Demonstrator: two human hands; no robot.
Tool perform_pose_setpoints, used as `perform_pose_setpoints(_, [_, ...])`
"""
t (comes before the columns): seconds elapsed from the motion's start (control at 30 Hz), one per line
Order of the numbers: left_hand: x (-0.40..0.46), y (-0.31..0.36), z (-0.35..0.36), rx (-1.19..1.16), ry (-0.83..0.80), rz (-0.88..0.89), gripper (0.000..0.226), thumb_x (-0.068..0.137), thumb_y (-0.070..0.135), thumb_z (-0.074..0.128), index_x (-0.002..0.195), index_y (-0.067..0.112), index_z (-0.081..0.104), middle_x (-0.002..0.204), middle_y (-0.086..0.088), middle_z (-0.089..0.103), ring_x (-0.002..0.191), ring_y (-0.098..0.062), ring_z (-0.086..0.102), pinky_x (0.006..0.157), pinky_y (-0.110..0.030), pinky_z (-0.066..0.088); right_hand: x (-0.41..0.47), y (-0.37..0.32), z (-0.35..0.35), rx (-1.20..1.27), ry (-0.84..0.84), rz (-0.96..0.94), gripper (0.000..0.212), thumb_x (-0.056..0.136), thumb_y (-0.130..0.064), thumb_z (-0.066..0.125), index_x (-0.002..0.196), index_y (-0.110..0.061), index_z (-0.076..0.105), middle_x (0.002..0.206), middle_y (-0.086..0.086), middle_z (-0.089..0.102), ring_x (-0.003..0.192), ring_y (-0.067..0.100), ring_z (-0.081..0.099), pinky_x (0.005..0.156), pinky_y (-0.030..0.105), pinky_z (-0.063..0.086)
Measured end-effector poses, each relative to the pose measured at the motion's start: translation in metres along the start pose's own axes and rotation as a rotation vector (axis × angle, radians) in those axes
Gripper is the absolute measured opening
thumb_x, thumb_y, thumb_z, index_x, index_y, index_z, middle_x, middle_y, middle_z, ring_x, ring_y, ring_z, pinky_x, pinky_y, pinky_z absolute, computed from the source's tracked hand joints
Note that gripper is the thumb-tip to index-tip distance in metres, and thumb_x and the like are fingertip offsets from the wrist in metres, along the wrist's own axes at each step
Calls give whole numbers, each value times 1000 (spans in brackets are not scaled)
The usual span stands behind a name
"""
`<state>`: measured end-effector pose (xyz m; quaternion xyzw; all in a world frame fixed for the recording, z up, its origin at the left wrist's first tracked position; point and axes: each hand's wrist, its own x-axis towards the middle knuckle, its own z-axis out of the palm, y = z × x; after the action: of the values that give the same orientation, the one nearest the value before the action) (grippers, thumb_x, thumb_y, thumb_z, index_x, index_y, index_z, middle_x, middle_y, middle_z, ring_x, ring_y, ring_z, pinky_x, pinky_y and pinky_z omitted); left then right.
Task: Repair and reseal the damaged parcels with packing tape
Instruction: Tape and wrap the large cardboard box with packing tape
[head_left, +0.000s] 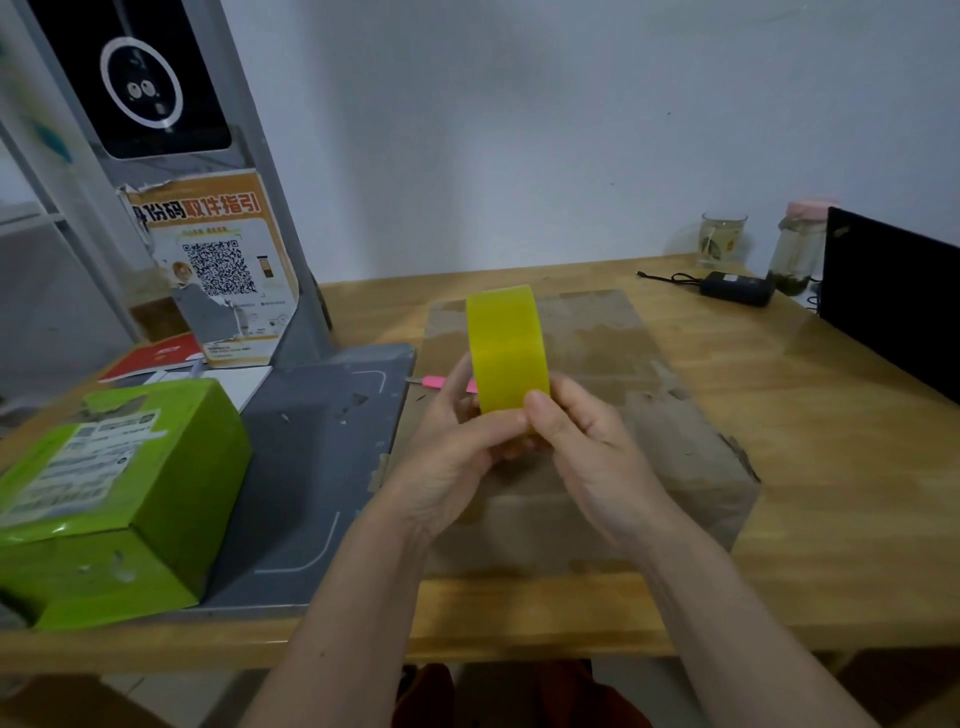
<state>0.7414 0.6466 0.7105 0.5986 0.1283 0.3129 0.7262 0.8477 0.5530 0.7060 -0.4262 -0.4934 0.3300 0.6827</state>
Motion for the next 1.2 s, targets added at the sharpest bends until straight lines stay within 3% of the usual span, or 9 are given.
perform_pose_setpoints(0.07, [-1, 2, 0, -90, -44, 13, 64, 67, 35, 84, 120, 10, 57, 98, -8, 61, 86, -20, 59, 65, -29, 49, 1, 1, 2, -74, 7, -21, 20, 91, -30, 52, 98, -16, 65, 88, -5, 68, 80, 10, 62, 72, 23, 50])
perform_pose_setpoints(0.17, [-2, 5, 5, -142, -40, 8, 67, 66, 52, 82, 115, 13, 56, 97, -9, 59, 81, -20, 58, 59, -30, 46, 2, -2, 8, -112, 57, -64, 19, 92, -28, 54, 80, -17, 63, 68, -10, 62, 60, 6, 55, 56, 17, 45])
perform_pose_setpoints(0.33, [-1, 4, 10, -134, 32, 2, 90, 60, 62, 81, 124, 7, 48, 103, -14, 56, 84, -23, 60, 55, -32, 46, 5, 0, 11, -97, 116, -18, 50, 82, -45, 60, 87, 4, 66, 71, 3, 61, 62, 9, 56, 51, 24, 46])
perform_pose_setpoints(0.53, [-3, -3, 10, -24, 139, 94, 117, 39, 55, 93, 139, 24, 41, 122, 2, 63, 110, -16, 63, 85, -32, 52, 3, 0, 5, -16, 113, 100, 36, 83, -55, 62, 84, -24, 79, 90, 0, 75, 85, 7, 70, 77, 22, 55])
perform_pose_setpoints(0.63, [-5, -6, 7, 48, 107, 158, 113, 45, 42, 95, 142, 35, 37, 133, 8, 57, 121, -14, 58, 91, -33, 52, 3, 0, 2, 57, 162, 130, 67, 68, -67, 72, 109, -14, 70, 117, 13, 67, 105, 24, 66, 94, 42, 51])
perform_pose_setpoints(0.77, [-3, -6, 6, 52, 89, 173, 105, 52, 42, 92, 142, 39, 37, 139, 0, 52, 128, -21, 52, 98, -39, 50, -1, -1, 2, 59, 128, -68, 36, 82, -50, 64, 103, -23, 73, 106, 10, 71, 103, 30, 65, 96, 48, 48])
perform_pose_setpoints(0.97, [-3, -1, 5, -81, 37, 47, 105, 61, 59, 83, 143, 9, 39, 133, -26, 52, 120, -43, 54, 106, -60, 40, -5, 1, -1, -151, 103, -221, 38, 84, -32, 63, 96, 4, 67, 88, 25, 65, 80, 37, 60, 69, 42, 50])
perform_pose_setpoints(1.1, [-3, 5, -2, -63, -60, -8, 99, 63, 50, 85, 141, 6, 43, 139, -31, 45, 119, -40, 53, 97, -52, 47, 0, -5, -5, -224, 145, -257, 43, 81, -37, 63, 68, 4, 63, 64, 0, 57, 61, 11, 51, 54, 21, 42])
perform_pose_setpoints(1.2, [-2, 3, -1, -34, -100, 28, 103, 55, 35, 93, 143, 19, 41, 140, -21, 48, 122, -34, 53, 89, -42, 52, 3, -6, -8, -200, 173, -258, 67, 78, -52, 66, 68, 14, 59, 66, 22, 57, 59, 26, 50, 54, 30, 41])
